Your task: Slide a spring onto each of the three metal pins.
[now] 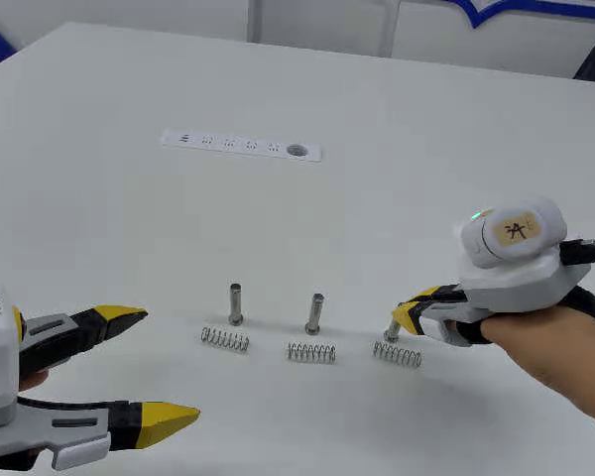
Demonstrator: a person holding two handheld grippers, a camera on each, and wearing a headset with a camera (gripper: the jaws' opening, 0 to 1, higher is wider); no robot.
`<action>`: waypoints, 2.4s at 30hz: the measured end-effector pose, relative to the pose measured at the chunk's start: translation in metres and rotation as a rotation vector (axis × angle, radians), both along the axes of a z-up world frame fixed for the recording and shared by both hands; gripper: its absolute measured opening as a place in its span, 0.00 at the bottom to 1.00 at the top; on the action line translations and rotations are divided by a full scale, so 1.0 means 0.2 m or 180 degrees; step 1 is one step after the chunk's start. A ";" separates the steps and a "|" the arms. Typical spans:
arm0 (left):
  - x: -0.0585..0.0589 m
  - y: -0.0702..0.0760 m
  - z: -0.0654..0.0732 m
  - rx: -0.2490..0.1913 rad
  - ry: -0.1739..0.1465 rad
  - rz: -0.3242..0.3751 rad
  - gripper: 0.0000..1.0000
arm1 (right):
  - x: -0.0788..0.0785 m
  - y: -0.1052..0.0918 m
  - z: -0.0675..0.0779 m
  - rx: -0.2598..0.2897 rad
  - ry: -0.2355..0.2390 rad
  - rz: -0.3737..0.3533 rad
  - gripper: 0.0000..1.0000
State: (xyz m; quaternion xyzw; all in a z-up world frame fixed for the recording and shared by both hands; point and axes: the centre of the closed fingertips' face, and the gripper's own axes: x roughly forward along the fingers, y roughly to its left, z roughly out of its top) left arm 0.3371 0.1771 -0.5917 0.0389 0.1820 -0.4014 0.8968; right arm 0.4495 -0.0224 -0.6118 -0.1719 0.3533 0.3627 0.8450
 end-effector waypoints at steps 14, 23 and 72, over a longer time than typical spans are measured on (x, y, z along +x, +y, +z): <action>0.00 -0.01 0.01 -0.0007 -0.0019 -0.0013 0.76 | -0.01 -0.09 0.05 0.0077 -0.0121 0.0063 0.16; 0.00 -0.01 0.01 -0.0001 -0.0014 -0.0011 0.76 | -0.07 -0.16 -0.01 0.0002 -0.0051 0.0537 0.17; -0.05 -0.12 0.02 0.0078 0.0037 -0.0306 0.65 | -0.28 -0.05 -0.17 -0.0380 0.0080 0.1733 0.11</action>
